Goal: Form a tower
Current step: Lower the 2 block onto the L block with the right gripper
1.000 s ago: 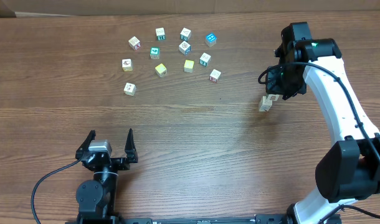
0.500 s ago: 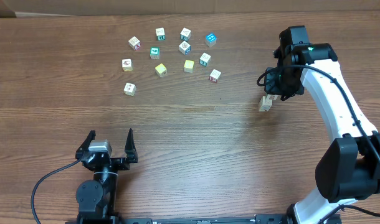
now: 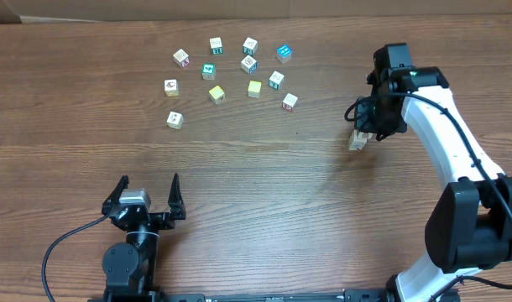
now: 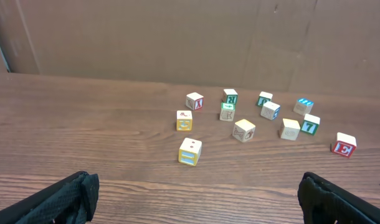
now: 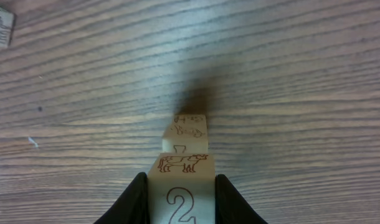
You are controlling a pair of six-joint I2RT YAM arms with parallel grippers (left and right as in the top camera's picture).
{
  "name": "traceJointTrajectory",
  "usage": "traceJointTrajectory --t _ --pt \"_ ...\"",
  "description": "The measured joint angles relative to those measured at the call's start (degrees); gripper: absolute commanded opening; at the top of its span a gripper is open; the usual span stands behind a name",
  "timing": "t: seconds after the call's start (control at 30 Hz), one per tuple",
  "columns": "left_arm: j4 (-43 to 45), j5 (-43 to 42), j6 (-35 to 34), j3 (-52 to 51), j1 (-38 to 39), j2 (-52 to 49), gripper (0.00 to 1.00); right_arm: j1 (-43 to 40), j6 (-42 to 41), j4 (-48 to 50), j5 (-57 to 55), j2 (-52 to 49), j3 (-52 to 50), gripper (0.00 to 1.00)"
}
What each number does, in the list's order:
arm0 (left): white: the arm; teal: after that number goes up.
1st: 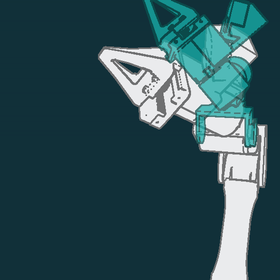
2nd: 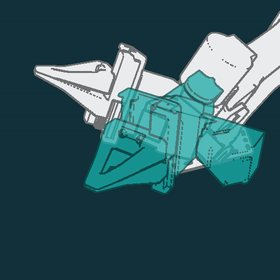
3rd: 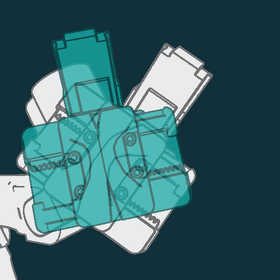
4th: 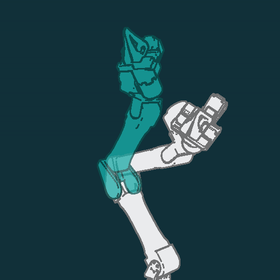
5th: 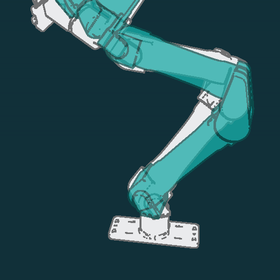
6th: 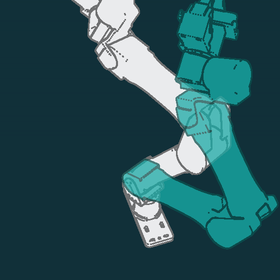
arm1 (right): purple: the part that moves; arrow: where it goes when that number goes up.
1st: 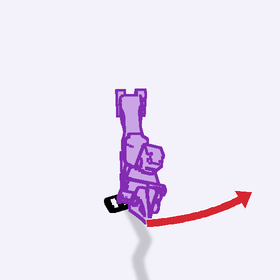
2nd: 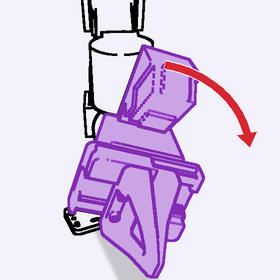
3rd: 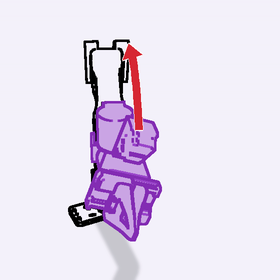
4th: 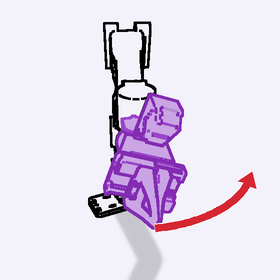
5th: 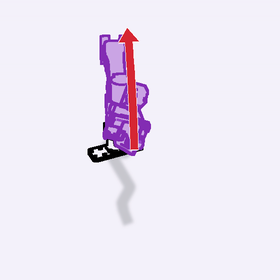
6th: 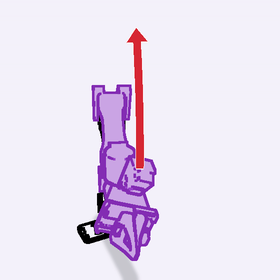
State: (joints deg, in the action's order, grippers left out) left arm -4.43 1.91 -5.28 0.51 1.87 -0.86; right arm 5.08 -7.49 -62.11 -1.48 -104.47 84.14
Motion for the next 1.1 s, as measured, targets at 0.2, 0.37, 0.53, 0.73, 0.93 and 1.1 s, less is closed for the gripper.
traceJointTrajectory --t 0.2,0.37,0.53,0.73,0.93,1.1 --pt "0.0 0.0 0.0 0.0 0.0 0.0 1.0 0.0 -1.14 1.09 -0.04 0.0 -0.11 0.25" --pt "0.0 0.0 0.0 0.0 0.0 0.0 1.0 0.0 -2.03 2.64 -0.02 0.0 -0.83 0.25" --pt "0.0 0.0 0.0 0.0 0.0 0.0 1.0 -0.02 -2.36 3.61 -0.04 0.0 -2.8 0.25" --pt "0.0 0.0 0.0 0.0 0.0 0.0 1.0 -0.02 -2.56 3.76 -0.04 0.0 -2.95 0.25" --pt "0.0 0.0 0.0 0.0 0.0 0.0 1.0 0.0 -2.62 3.8 -0.04 0.0 -2.95 0.25" --pt "0.0 0.0 0.0 0.0 0.0 0.0 1.0 -0.02 -2.62 3.8 -0.02 0.0 -2.95 0.25"
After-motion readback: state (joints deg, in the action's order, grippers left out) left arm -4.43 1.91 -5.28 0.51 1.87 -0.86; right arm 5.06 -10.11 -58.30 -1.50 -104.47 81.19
